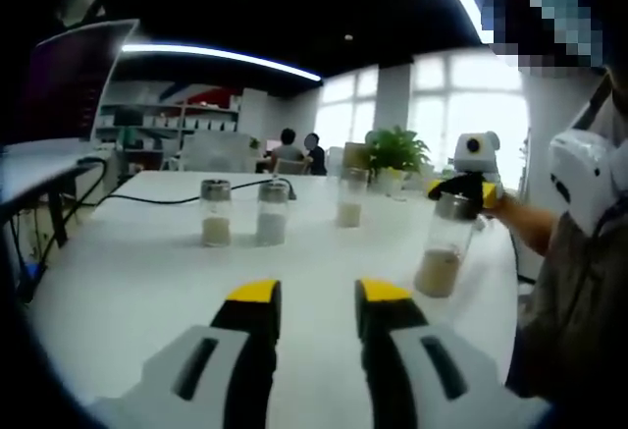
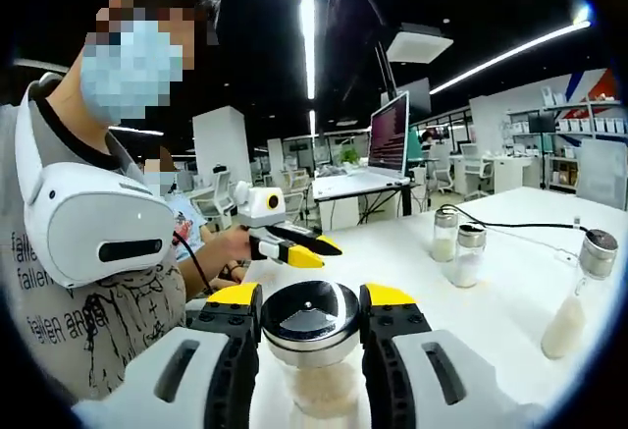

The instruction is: Rotate the seasoning bottle until the label or dispensing opening points toward the visible target arrow and the bottle remains upright within the marked orientation range

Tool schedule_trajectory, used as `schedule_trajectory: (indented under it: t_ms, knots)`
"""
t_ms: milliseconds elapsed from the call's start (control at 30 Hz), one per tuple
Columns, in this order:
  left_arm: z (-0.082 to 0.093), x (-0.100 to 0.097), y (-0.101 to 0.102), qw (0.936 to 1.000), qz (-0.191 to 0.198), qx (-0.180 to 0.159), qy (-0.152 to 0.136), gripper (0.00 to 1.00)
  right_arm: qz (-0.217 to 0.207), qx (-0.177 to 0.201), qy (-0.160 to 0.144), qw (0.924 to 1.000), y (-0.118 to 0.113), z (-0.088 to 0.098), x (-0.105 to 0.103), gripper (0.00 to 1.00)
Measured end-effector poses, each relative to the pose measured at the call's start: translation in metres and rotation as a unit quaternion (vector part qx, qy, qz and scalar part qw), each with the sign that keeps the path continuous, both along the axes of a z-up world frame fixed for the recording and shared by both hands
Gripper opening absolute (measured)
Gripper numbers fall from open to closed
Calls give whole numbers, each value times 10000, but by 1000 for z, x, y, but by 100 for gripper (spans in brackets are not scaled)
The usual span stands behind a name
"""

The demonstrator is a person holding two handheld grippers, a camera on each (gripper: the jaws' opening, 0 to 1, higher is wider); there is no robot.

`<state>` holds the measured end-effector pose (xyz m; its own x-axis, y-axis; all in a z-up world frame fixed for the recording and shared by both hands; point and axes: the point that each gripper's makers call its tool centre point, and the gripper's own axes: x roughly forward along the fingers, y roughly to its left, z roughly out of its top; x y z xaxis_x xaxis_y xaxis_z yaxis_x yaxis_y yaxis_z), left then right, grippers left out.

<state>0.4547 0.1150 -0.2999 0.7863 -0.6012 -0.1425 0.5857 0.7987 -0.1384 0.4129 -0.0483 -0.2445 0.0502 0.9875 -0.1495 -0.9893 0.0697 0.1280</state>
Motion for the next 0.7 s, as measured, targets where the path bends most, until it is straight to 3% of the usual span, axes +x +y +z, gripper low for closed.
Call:
schedule_trajectory:
  t_ms: [367, 433, 467, 533, 700]
  knots:
    - [0, 1, 2, 10000, 25, -8, 14, 32, 3, 184, 17, 9998, 1, 0, 0, 40]
    - [0, 1, 2, 10000, 19, 10, 17, 32, -185, 273, 147, 9994, 1, 0, 5, 48]
    - [-1, 1, 2, 10000, 18, 18, 19, 32, -306, 402, 186, 9985, 1, 3, 7, 58]
    - [-1, 1, 2, 10000, 15, 21, 17, 32, -537, 682, 349, 9956, -1, 9, 12, 67]
    - [-1, 1, 1, 10000, 12, 23, 15, 32, -969, 1273, 731, 9844, -3, 19, 12, 63]
